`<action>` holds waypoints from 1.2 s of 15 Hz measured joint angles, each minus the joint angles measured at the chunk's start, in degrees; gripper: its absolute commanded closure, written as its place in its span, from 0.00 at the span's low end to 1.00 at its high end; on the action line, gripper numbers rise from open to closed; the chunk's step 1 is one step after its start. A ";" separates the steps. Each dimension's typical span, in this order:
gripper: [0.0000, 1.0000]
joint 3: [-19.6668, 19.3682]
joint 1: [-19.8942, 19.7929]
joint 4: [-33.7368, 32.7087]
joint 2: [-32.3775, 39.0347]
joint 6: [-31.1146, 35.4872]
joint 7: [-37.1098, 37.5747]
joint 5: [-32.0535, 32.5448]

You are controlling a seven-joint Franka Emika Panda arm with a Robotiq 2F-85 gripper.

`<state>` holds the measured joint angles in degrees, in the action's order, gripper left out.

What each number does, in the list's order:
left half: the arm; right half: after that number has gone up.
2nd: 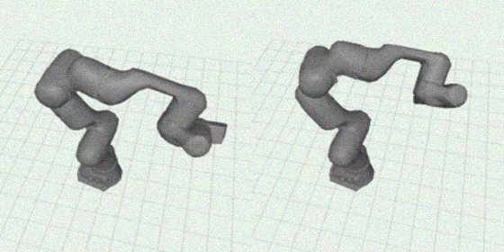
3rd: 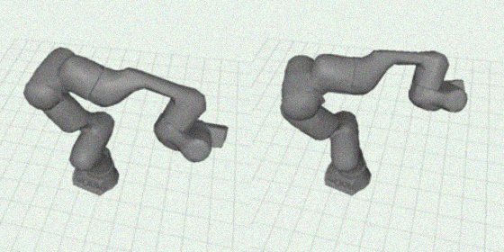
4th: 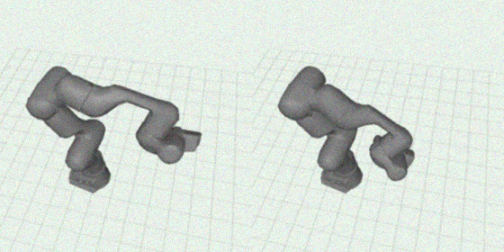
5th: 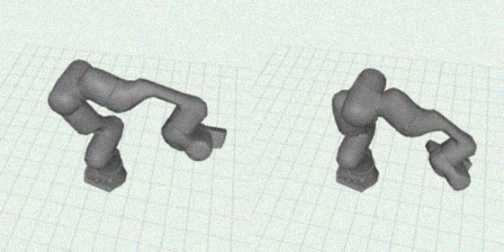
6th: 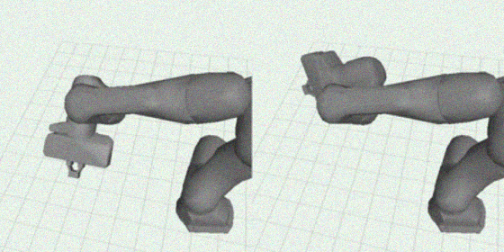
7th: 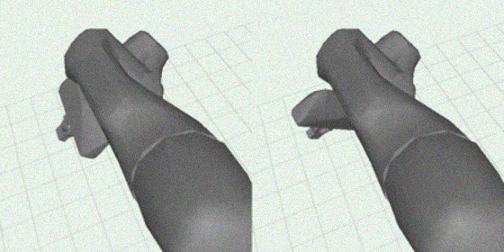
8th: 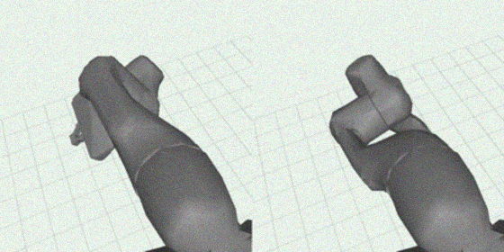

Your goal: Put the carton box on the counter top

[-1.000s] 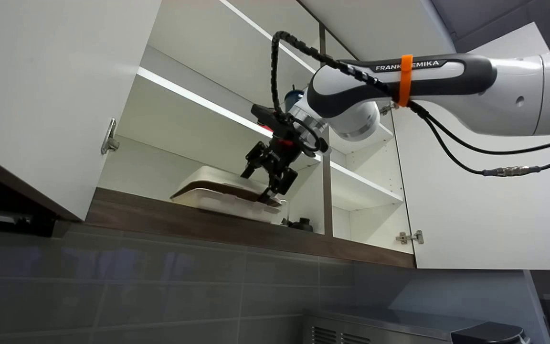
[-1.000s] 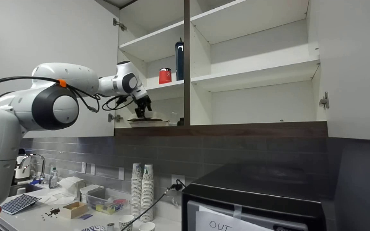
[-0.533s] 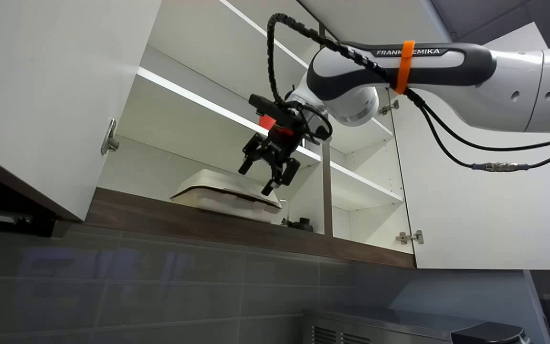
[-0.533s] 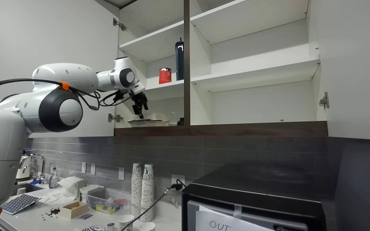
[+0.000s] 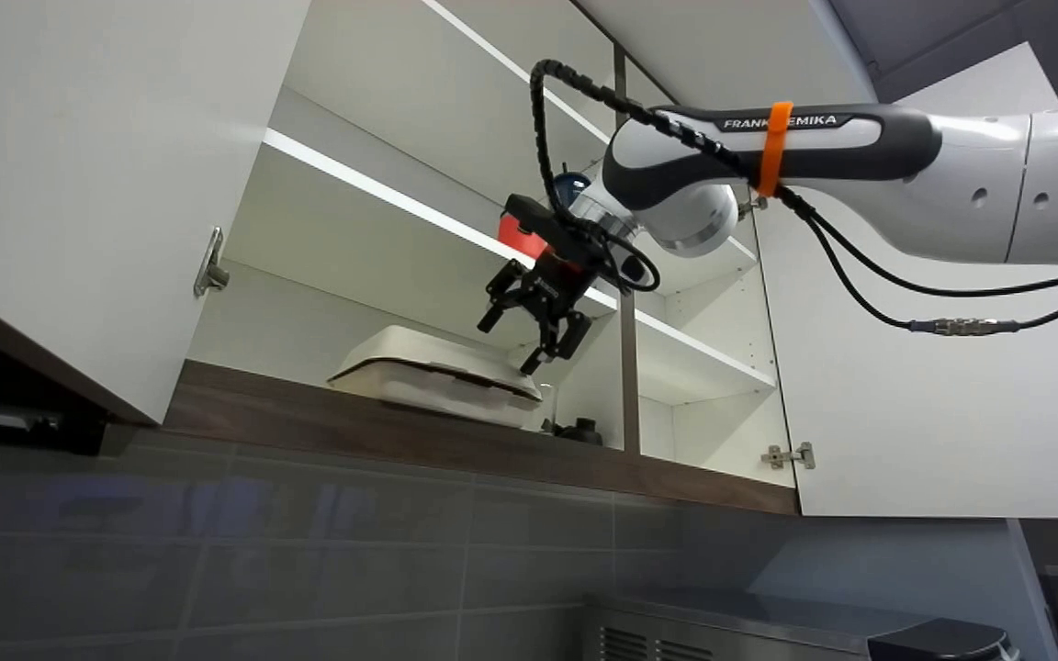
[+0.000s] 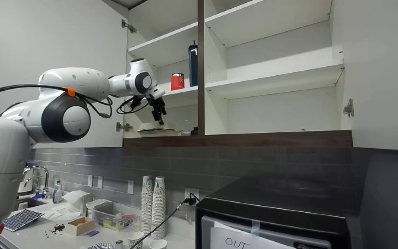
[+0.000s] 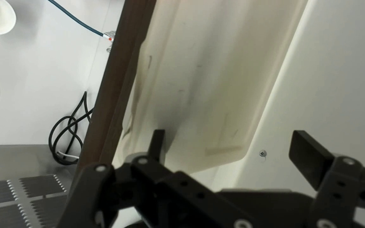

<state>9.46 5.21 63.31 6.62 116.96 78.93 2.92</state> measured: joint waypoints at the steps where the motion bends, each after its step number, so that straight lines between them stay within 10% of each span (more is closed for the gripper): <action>1: 0.00 -0.11 -0.55 0.00 -0.06 0.00 -1.87 -1.34; 18: 0.00 -1.02 -5.94 2.17 -1.02 -8.03 -30.30 -14.98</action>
<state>8.44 -0.73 65.48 5.60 108.93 48.63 -12.06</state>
